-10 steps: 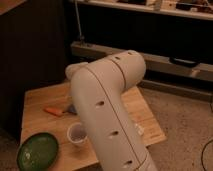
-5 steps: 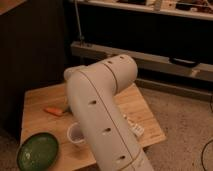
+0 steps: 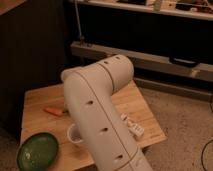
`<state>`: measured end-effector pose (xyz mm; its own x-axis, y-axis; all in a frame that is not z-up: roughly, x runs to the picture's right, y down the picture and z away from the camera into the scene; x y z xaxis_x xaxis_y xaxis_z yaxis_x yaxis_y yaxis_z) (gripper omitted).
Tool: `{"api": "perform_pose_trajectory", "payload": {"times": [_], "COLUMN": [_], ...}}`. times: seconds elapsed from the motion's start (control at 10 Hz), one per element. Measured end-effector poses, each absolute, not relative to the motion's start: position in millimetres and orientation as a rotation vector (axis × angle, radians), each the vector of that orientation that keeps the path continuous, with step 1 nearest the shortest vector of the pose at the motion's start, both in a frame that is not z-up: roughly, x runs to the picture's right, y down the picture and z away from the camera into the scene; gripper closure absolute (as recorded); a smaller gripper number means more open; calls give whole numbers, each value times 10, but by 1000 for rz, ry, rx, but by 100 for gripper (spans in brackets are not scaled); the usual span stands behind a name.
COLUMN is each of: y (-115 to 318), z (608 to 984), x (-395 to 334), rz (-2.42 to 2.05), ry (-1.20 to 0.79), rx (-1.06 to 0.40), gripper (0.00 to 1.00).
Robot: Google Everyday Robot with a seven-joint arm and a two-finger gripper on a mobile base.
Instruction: Place the white sponge in the ceramic cup
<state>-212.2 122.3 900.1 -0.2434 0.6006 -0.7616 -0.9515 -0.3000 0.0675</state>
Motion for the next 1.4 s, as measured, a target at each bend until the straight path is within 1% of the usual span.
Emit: {"api": "perform_pose_trajectory", "payload": {"times": [0.1,0.2,0.3,0.4,0.5,0.8,1.0,1.1,1.4], "y": [1256,1293,1314,1314,1315,1321,1243,1183,805], "z": [9002,9001,8990,8984,8980,8971,8865,8735,8173], "x": [-2122,-2125,-2124,-2140,-2141,-2118,-2051,-1929,-1574], "rz": [1761,1749,1737,1734,1733,1734,1763,1780,1842], "ry": [660,669,672,671,672,678,643,625,539], "rx": [-769,-768,-762,-762,-762,-762,-802,-830,-908], "gripper": [74,87,95,99,100,100,100,100,100]}}
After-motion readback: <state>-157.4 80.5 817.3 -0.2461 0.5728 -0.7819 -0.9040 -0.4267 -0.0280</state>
